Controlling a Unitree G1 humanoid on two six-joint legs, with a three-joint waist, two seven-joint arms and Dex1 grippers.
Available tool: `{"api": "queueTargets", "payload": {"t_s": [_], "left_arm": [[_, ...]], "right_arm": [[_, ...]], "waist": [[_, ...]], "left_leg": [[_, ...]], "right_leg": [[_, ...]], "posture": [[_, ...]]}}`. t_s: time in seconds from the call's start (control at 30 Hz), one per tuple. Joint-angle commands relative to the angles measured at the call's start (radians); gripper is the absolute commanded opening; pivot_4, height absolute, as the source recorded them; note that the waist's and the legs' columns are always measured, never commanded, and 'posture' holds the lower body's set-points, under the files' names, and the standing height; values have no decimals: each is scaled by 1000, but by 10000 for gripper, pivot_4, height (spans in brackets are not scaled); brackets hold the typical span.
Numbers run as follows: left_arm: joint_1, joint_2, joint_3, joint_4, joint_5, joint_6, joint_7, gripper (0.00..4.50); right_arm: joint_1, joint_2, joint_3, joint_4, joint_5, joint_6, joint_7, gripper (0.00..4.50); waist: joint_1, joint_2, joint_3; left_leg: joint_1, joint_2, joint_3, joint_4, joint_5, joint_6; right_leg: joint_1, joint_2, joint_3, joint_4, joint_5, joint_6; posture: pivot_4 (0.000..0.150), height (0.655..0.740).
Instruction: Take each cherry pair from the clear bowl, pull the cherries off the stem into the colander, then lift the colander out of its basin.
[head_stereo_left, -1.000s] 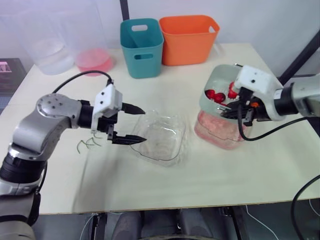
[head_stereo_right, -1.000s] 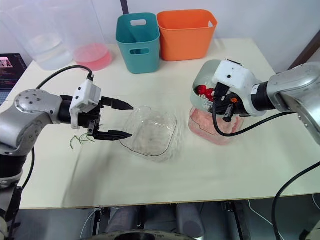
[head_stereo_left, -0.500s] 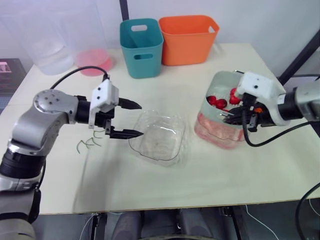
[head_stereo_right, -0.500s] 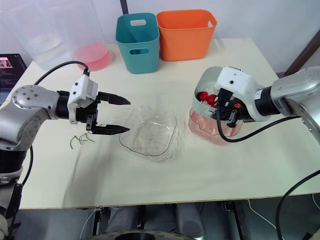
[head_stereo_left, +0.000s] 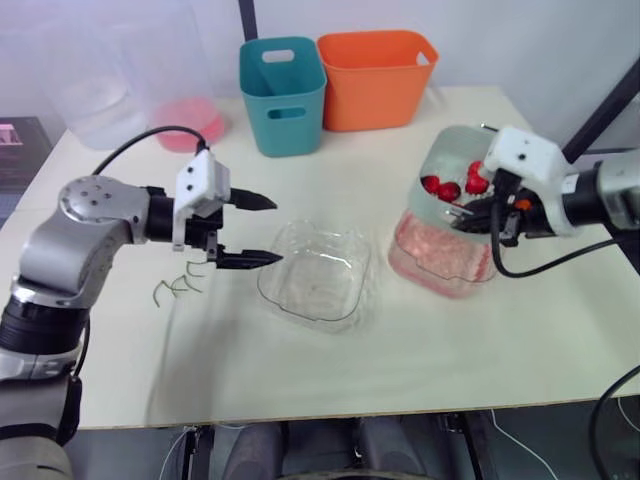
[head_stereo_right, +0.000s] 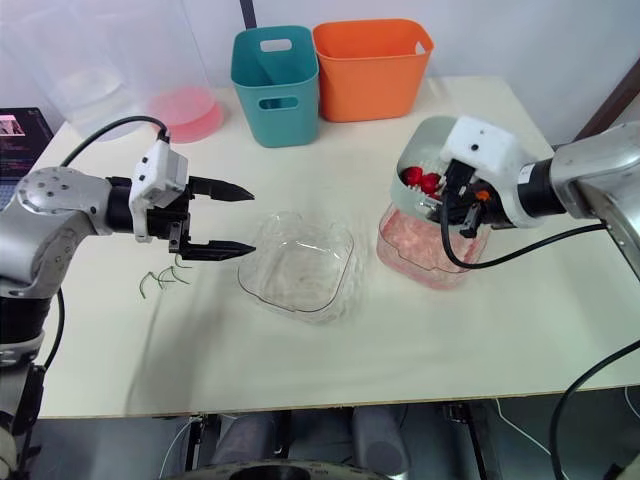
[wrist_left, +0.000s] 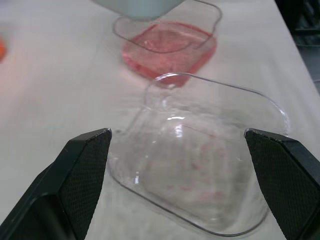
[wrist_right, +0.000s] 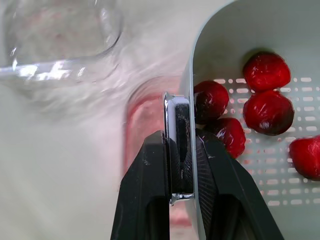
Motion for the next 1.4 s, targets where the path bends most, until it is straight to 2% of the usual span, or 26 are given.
{"api": "queueTargets", "payload": {"t_s": [0.03, 0.27, 0.47, 0.73, 1.03, 1.1, 1.13, 1.27, 1.4], "left_arm": [[-4, 13, 53, -7, 2, -2, 28, 45000], [52, 69, 127, -3, 8, 23, 68, 45000], [102, 109, 179, -46, -17, 59, 81, 45000], [138, 105, 194, -99, -31, 86, 108, 45000], [143, 95, 184, -109, -33, 85, 123, 45000], [142, 94, 182, -108, -32, 83, 123, 45000], [142, 93, 181, -107, -32, 83, 123, 45000], [135, 93, 178, -99, -31, 81, 121, 45000], [132, 102, 186, -76, -24, 72, 116, 45000]], "right_arm": [[-100, 100, 24, 111, -62, -125, 14, 2116], [-228, 359, 158, 445, -219, -382, 84, 2116], [-289, 528, 240, 694, -321, -577, 200, 2116], [-351, 675, 303, 978, -464, -727, 283, 2116], [-383, 757, 283, 1194, -568, -820, 305, 2116], [-386, 763, 274, 1220, -579, -829, 306, 12359], [-386, 764, 267, 1226, -582, -828, 307, 15244], [-399, 745, 222, 1219, -574, -810, 318, 35185], [-427, 673, 106, 1193, -510, -757, 329, 35185]], "waist": [[-1, 0, 0], [0, 0, 0], [3, 0, 0], [2, 0, 0], [-11, 0, 0], [-15, 0, 0], [-19, 0, 0], [-22, 0, 0], [-19, 0, 0]], "left_leg": [[0, 0, 0, 0, 0, 0], [-3, 0, 0, -1, 0, 0], [-3, 0, 1, -2, 0, 0], [-3, 0, 0, -1, 0, -1], [-3, -1, 0, -1, 1, -2], [-3, -1, 0, -1, 1, -2], [-3, -1, 0, -1, 1, -2], [-2, -1, 0, -1, 1, -2], [-2, -1, 0, -1, 1, -2]], "right_leg": [[0, 0, 0, 0, 0, 0], [-4, -1, 0, 0, 0, 0], [-5, -2, 0, 0, 0, 0], [-5, -2, -1, 1, 0, 0], [-6, -1, -1, 3, 0, 0], [-6, -1, -1, 3, 0, 0], [-6, -1, -1, 3, 0, 0], [-6, -1, -1, 3, 0, 0], [-7, -1, -1, 5, 0, 0]], "posture": [[1500, 7400], [1500, 7400], [1500, 7400], [1500, 7400], [1500, 7400], [1500, 7400], [1500, 7400], [1500, 7400], [1500, 7400]]}}
